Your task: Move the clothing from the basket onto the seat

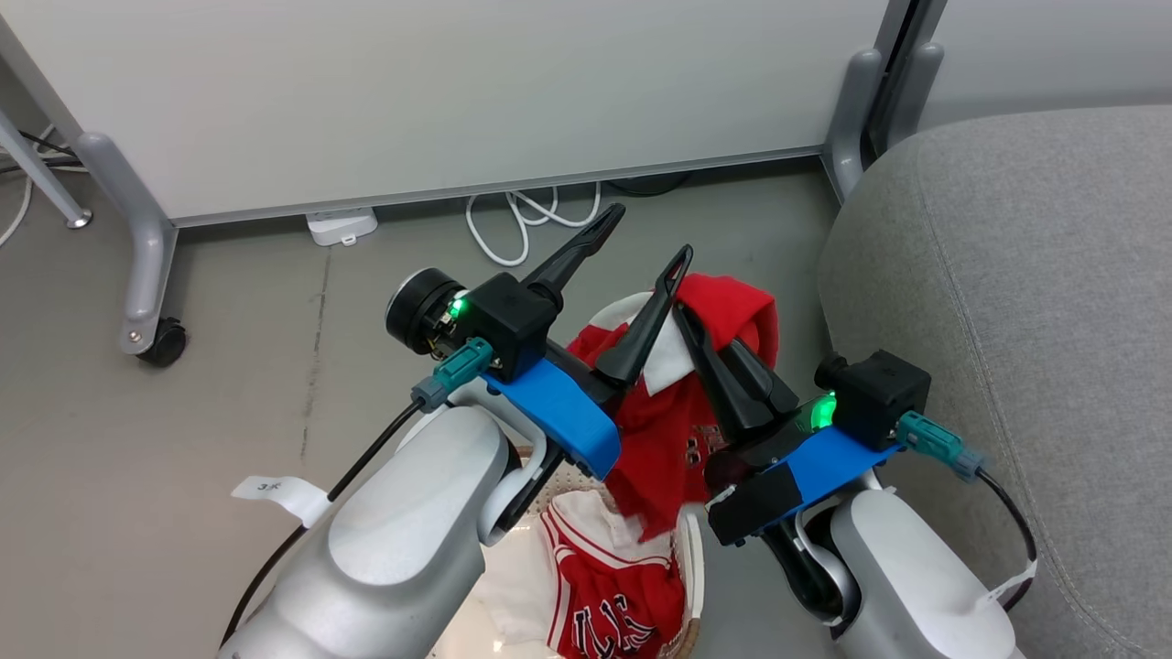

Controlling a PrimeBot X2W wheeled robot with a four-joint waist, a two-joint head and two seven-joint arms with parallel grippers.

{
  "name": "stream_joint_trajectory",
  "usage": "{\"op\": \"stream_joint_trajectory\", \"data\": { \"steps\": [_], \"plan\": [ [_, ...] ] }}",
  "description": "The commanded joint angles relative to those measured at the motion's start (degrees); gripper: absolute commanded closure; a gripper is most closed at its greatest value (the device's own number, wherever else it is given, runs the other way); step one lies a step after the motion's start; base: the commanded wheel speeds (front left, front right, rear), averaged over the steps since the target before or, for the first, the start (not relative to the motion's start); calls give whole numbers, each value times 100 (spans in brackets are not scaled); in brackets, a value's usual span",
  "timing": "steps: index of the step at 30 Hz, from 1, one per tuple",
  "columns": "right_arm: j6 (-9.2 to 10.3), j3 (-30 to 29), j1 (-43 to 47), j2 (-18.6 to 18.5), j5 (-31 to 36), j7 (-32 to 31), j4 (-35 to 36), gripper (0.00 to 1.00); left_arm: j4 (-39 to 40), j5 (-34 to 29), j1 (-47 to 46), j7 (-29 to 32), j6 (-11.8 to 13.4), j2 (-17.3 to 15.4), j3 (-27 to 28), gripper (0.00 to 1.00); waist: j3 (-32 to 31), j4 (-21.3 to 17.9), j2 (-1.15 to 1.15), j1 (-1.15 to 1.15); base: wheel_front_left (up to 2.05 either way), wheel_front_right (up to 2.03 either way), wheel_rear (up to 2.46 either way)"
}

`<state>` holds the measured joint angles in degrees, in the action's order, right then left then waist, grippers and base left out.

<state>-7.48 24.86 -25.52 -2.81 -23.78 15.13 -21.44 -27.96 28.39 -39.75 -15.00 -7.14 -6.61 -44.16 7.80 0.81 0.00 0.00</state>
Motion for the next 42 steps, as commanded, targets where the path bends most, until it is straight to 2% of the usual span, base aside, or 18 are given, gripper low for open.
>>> {"op": "stream_joint_trajectory", "data": {
  "steps": [1, 7, 14, 31, 36, 42],
  "plan": [
    [-3, -75, 76, -13, 93, 5, 51, 100, 26, -31, 21, -28, -24, -22, 31, 0, 53, -61, 0, 0, 0, 0, 0],
    [-3, -405, 228, -13, 362, 5, 126, 100, 40, -73, 66, -28, -16, -72, 27, 0, 165, -357, 0, 0, 0, 0, 0],
    [-3, -670, 428, -13, 608, 5, 319, 100, 4, -106, 73, -28, -27, -112, -61, 0, 241, -887, 0, 0, 0, 0, 0],
    [-3, -1227, 1107, -8, 665, 5, 875, 100, -132, -50, 41, 7, -40, -46, -506, 0, 371, -2072, 0, 0, 0, 0, 0],
    [-3, -1335, 1252, -7, 602, 5, 984, 100, -159, -23, -1, 11, -43, -27, -615, 0, 416, -2219, 0, 0, 0, 0, 0],
    [-3, -1413, 1336, -8, 699, 5, 1051, 100, -188, 13, -64, 3, -45, -45, -682, 0, 433, -2182, 0, 0, 0, 0, 0]
  ]
}}
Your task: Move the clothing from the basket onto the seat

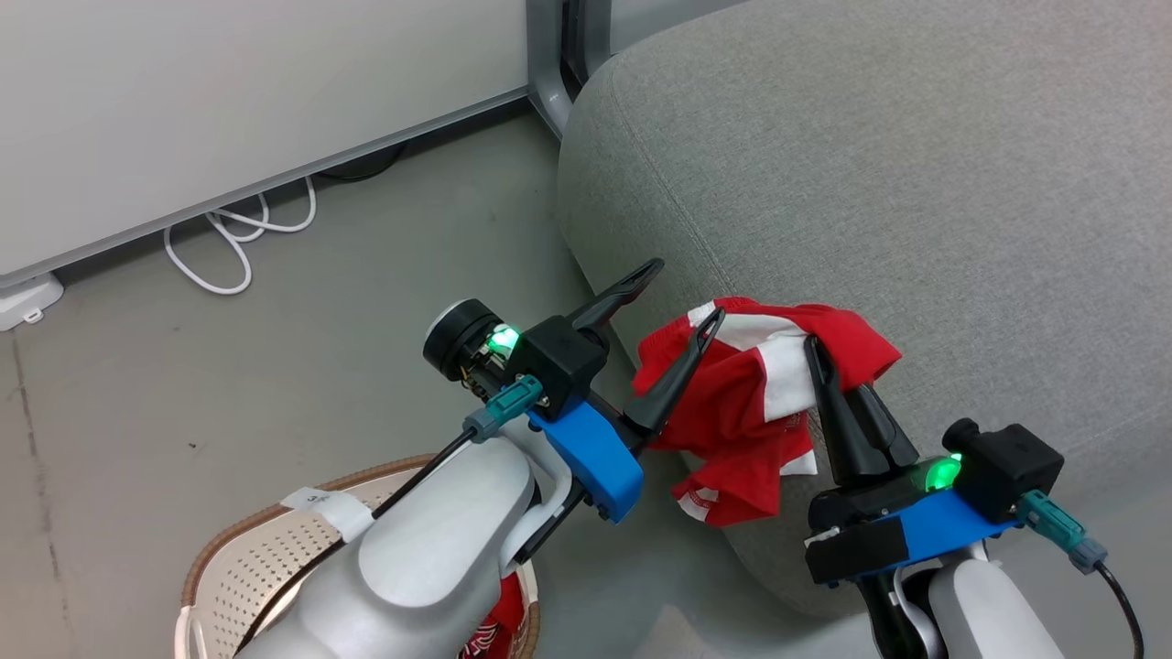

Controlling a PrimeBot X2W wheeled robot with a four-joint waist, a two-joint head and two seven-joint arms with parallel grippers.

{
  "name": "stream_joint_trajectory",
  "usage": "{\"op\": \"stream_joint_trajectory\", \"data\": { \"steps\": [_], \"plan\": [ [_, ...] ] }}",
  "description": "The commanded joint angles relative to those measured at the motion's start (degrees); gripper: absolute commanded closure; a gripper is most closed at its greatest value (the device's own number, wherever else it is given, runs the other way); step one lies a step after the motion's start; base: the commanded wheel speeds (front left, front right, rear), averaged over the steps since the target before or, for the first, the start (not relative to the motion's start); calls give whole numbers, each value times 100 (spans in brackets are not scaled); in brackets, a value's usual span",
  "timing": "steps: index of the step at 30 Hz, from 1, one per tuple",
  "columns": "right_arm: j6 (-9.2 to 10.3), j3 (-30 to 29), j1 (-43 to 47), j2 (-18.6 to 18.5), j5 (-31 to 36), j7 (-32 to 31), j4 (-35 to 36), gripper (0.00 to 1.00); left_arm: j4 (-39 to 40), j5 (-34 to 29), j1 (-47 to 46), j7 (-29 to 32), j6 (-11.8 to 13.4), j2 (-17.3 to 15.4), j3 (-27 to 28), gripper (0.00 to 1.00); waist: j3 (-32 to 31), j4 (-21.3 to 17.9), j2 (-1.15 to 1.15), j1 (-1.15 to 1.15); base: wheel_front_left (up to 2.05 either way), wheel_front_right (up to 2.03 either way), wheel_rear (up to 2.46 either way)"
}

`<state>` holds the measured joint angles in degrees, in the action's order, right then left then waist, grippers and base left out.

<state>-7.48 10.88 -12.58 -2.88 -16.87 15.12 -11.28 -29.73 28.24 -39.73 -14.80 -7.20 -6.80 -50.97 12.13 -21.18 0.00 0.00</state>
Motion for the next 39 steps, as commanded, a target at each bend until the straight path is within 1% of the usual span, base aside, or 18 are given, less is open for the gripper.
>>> {"op": "stream_joint_trajectory", "data": {
  "steps": [1, 5, 10, 13, 15, 16, 18, 21, 26, 29, 31, 34, 36, 39],
  "plan": [
    [-3, -34, 51, -1, 5, 6, 41, 100, -15, 38, -65, -18, -39, -32, -8, 0, 0, 34, 0, 0, 0, 0, 0],
    [-3, -136, -46, -1, 34, 6, 74, 100, 1, 31, -118, -24, -35, -33, -15, 0, 50, 122, 0, 0, 0, 0, 0],
    [-3, -295, -432, -2, 280, 6, 193, 100, 60, -10, -201, -18, 13, -68, -7, 0, 263, 234, 0, 0, 0, 0, 0],
    [-3, -614, -829, -1, 391, 6, 317, 100, 108, -45, -310, 38, 44, -100, -19, 0, 516, 338, 0, 0, 0, 0, 0],
    [-3, -941, -1144, -10, 442, 6, 459, 100, 159, -67, -415, 85, 69, -114, -14, 0, 750, 430, 0, 0, 0, 0, 0],
    [-3, -1073, -1320, -66, 489, 5, 517, 100, 186, -94, -480, 110, 77, -136, -14, 0, 884, 479, 0, 0, 0, 0, 0],
    [-3, -1378, -1700, -218, 528, 5, 640, 100, 255, -147, -609, 173, 82, -173, -22, 0, 1156, 580, 0, 0, 0, 0, 0],
    [-3, -1765, -2321, -545, 602, 6, 871, 100, 383, -234, -851, 272, 127, -246, -3, 0, 1623, 721, 0, 0, 0, 0, 0],
    [-3, -2455, -3411, -1286, 623, 6, 1158, 100, 617, -375, -1240, 416, 198, -377, 60, 0, 2398, 864, 0, 0, 0, 0, 0],
    [-3, -2849, -3972, -1717, 572, 5, 1168, 100, 734, -434, -1399, 479, 219, -469, 77, 0, 2783, 900, 0, 0, 0, 0, 0],
    [-3, -3073, -4294, -2039, 546, 4, 1028, 100, 803, -470, -1493, 522, 246, -511, 86, 0, 3006, 917, 0, 0, 0, 0, 0],
    [-3, -3285, -4599, -2391, 492, 4, 585, 100, 874, -521, -1586, 544, 260, -561, 79, 0, 3245, 940, 0, 0, 0, 0, 0],
    [-3, -3362, -4694, -2541, 514, 5, 250, 100, 907, -551, -1612, 538, 260, -588, 65, 0, 3341, 955, 0, 0, 0, 0, 0],
    [-3, -3397, -4631, -2618, 610, 6, -199, 100, 938, -557, -1628, 536, 270, -633, 48, 0, 3423, 969, 0, 0, 0, 0, 0]
  ]
}}
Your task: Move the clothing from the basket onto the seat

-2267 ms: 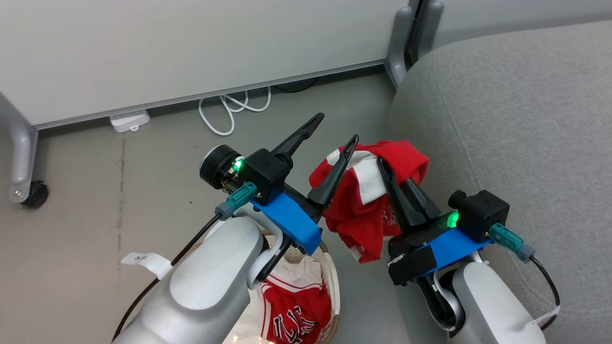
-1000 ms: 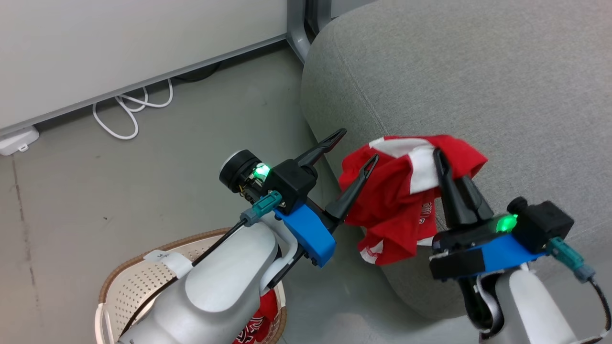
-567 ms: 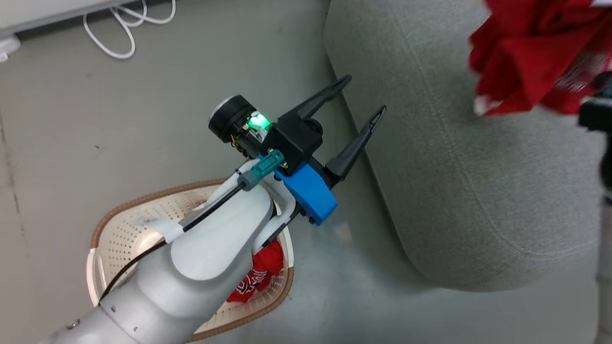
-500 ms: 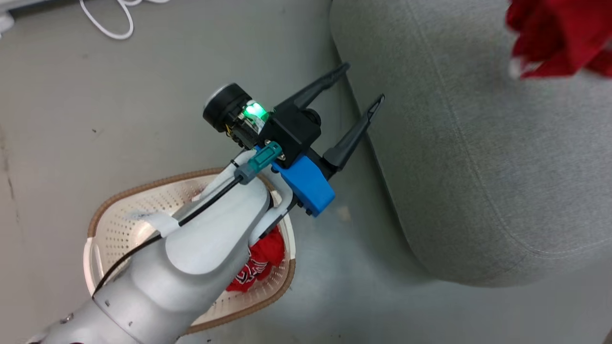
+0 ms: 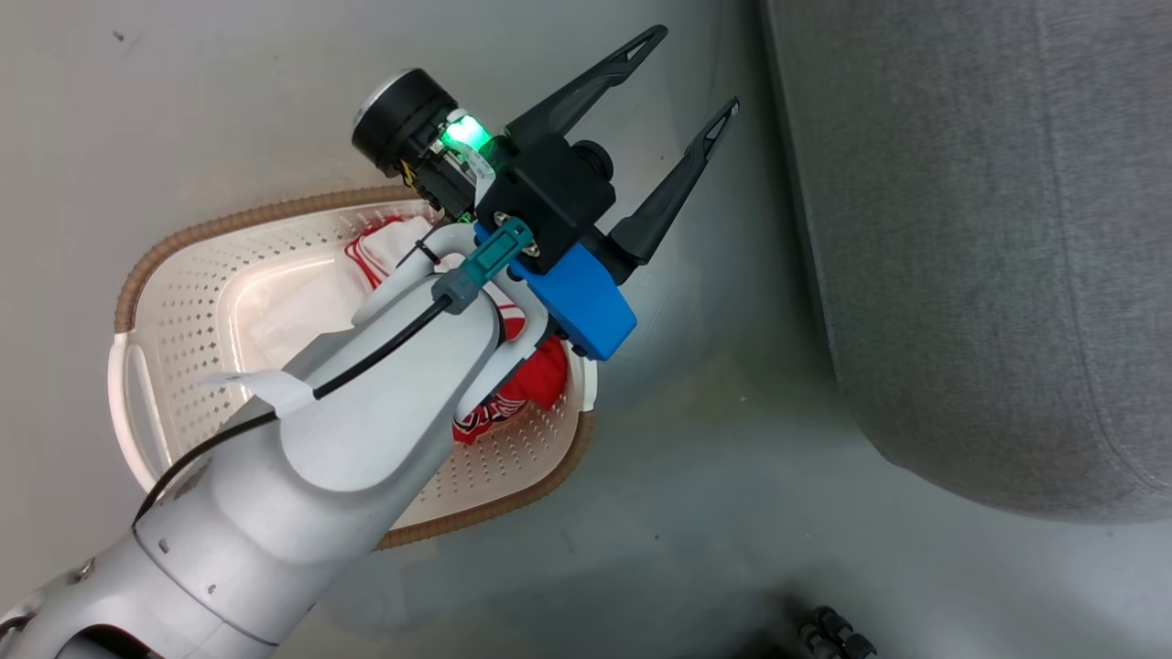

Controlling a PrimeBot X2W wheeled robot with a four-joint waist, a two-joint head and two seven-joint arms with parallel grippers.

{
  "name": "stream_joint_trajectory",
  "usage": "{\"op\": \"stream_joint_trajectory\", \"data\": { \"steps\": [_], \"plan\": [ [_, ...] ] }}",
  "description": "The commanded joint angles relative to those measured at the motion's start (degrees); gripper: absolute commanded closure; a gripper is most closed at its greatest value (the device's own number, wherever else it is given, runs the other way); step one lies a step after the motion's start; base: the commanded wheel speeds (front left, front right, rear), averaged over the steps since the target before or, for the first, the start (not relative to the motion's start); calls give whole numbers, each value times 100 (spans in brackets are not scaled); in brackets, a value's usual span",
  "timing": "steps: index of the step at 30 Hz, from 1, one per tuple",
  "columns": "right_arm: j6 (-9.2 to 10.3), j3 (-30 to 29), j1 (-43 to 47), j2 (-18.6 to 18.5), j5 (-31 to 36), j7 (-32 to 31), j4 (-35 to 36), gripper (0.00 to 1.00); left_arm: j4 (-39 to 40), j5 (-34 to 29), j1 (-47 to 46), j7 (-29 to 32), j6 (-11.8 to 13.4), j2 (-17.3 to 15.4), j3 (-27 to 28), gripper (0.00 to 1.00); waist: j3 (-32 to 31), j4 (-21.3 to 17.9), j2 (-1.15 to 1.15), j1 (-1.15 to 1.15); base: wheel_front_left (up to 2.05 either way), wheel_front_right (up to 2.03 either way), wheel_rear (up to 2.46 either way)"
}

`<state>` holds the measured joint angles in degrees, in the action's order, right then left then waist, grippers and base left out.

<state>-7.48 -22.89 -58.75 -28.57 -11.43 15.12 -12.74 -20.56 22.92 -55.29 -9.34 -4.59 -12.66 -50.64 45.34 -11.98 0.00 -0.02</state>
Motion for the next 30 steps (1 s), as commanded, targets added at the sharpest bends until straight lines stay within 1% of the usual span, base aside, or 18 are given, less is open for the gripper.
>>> {"op": "stream_joint_trajectory", "data": {
  "steps": [1, 9, 12, 13, 19, 20, 21, 23, 25, 30],
  "plan": [
    [-3, -48, 32, -13, 77, 5, -185, 100, 28, -24, -83, -6, 7, -58, 12, 0, 119, 55, 0, 2, 0, 0, 0],
    [-3, -295, 534, 491, 48, 5, -1198, 100, 50, -5, -147, -13, 42, -65, -17, 0, 155, 113, 0, 2, 0, 0, 0],
    [-3, -338, 783, 753, 40, 5, -1449, 100, 37, 11, -137, -37, 55, -41, -30, 0, 138, 134, 0, 2, 0, 0, 0],
    [-3, -338, 783, 753, 40, 5, -1449, 100, 37, 11, -137, -37, 55, -41, -30, 0, 138, 134, 0, 2, 0, 0, 0],
    [-3, -287, 1102, 1115, 96, 5, -1818, 100, -29, 19, -140, -87, 41, -48, -69, 0, 56, 156, 0, 2, 0, 0, 0],
    [-3, -311, 1129, 1133, 85, 5, -1819, 80, -49, 16, -140, -104, 49, -44, -75, 0, 25, 159, 0, 2, 0, 0, 0],
    [-2, -347, 1176, 1145, 68, 5, -1863, 0, -64, 20, -129, -127, 55, -30, -82, 0, -15, 165, 0, 2, 0, 0, 0],
    [-2, -477, 1320, 1243, 35, 5, -1839, 0, -112, 47, -64, -193, 54, 13, -101, 0, -144, 191, 0, 2, 0, 0, 0],
    [-3, -624, 1534, 1354, 26, 5, -1641, 0, -180, 80, 5, -275, 69, 62, -94, 0, -310, 218, 0, 2, 0, 0, 0],
    [-2, -625, 2486, 1723, 263, 6, -1049, 0, -387, 192, 226, -469, 42, 230, -76, 0, -893, 325, 0, 2, 0, 0, 0]
  ]
}}
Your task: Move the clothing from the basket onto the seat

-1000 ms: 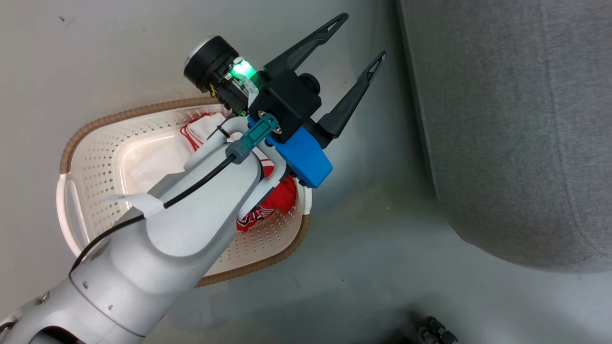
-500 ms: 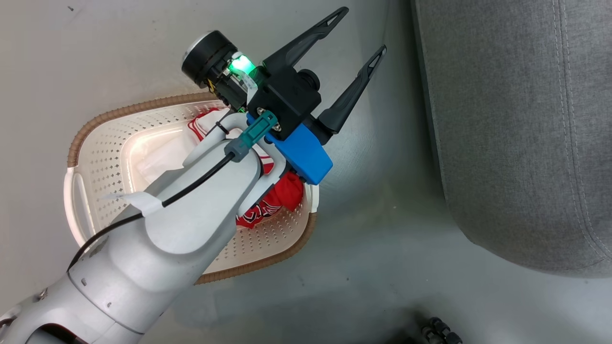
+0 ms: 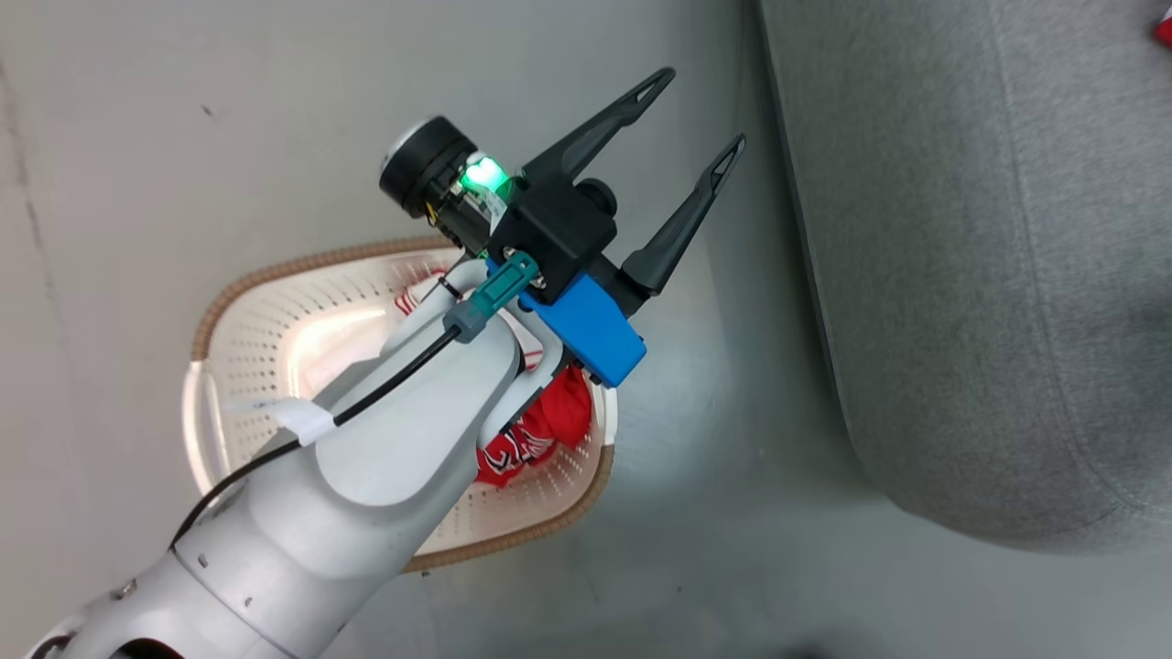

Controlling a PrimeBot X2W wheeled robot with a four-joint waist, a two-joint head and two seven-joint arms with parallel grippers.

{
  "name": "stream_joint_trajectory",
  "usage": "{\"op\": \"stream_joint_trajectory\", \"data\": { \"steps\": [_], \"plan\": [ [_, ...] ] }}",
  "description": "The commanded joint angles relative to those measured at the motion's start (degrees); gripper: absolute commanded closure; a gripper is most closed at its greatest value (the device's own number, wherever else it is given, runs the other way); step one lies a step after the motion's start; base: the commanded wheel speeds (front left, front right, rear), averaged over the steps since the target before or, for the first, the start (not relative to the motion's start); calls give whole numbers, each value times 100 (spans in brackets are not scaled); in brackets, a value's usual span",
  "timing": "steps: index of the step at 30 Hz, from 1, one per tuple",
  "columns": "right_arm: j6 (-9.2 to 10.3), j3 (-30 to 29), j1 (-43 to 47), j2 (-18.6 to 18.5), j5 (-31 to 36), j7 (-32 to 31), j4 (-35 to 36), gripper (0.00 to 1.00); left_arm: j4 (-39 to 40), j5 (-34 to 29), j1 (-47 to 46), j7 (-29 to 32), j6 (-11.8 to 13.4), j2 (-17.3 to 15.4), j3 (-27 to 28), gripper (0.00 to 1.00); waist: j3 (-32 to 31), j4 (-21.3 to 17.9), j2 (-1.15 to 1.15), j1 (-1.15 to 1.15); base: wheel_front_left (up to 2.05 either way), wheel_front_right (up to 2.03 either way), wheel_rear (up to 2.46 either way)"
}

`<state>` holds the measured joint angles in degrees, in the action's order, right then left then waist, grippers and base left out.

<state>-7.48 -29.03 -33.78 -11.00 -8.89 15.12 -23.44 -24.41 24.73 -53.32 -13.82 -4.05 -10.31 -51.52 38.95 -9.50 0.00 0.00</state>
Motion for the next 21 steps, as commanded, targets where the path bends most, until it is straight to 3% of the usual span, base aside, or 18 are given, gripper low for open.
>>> {"op": "stream_joint_trajectory", "data": {
  "steps": [1, 9, 21],
  "plan": [
    [-3, 55, 162, 35, 47, 5, 111, 0, -44, 37, 76, -54, -9, 13, 35, 0, -375, 94, 0, 0, 0, 0, 0],
    [-3, 807, 879, 344, 170, 5, 866, 0, -55, 117, 714, -142, 137, 14, 437, 0, -1356, 242, 0, 0, 0, 0, 0],
    [-2, 2135, 1584, 467, 30, 5, 1586, 0, 762, -254, 2292, -144, 441, -22, 2016, 0, -2495, 813, 0, 0, 0, 0, 0]
  ]
}}
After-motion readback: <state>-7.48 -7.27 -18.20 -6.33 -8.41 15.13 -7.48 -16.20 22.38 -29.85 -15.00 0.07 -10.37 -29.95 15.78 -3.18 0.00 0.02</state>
